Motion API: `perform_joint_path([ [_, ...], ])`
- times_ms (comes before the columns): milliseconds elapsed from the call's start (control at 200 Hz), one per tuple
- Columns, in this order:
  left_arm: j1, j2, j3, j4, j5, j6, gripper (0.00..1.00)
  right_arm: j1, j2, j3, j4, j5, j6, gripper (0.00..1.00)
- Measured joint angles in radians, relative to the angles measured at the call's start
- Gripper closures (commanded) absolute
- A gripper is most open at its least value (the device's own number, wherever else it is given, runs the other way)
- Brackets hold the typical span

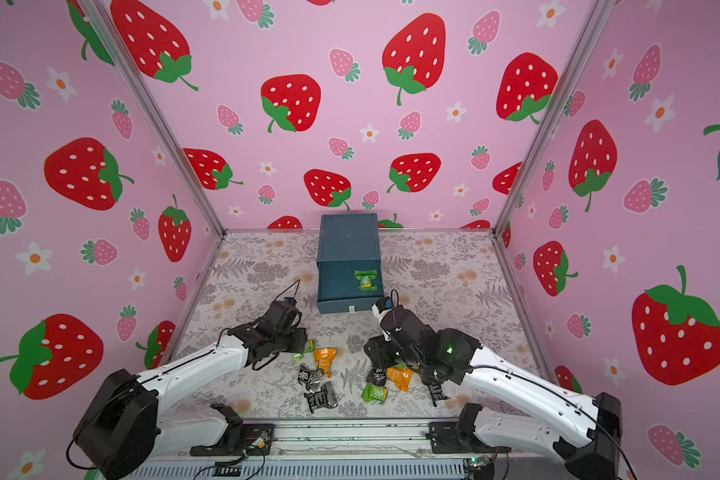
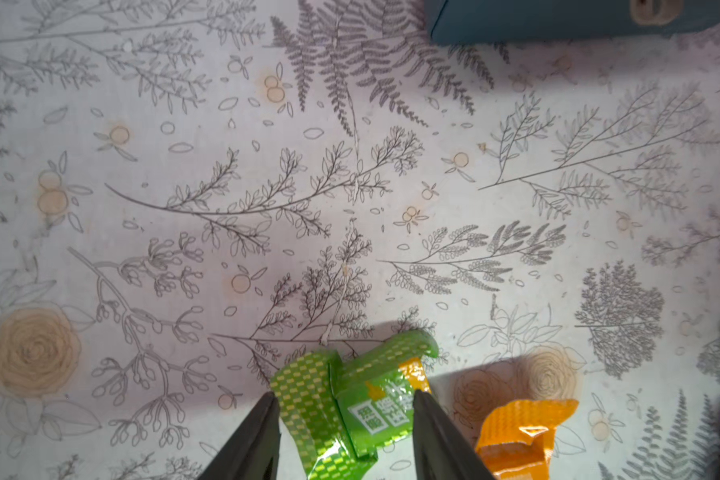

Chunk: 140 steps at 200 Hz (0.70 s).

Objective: Place the cookies into the drawer by color
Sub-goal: Pick up the cookie at the center of the board.

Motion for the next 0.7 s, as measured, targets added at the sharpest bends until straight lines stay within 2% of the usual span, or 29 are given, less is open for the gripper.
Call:
perform_joint_path([
  [175, 0.017, 0.045, 0.044, 0.019, 0.079, 0.104, 0.46, 0.0, -0.008, -0.001, -0.035, -0.026, -0.047, 0.45],
  [310, 0.043, 0.119, 0.078, 0.039, 0.142, 0.135, 0.46, 0.0, -0.041, -0.021, -0.031, -0.051, -0.085, 0.45],
  [460, 0.071, 0.157, 0.078, 0.056, 0.204, 0.132, 0.45, 0.0, -0.072, -0.049, -0.022, -0.069, -0.109, 0.45],
  [700, 0.066, 0.134, 0.02, 0.107, 0.264, 0.034, 0.41, 0.0, -0.092, -0.079, -0.014, -0.069, -0.124, 0.44],
])
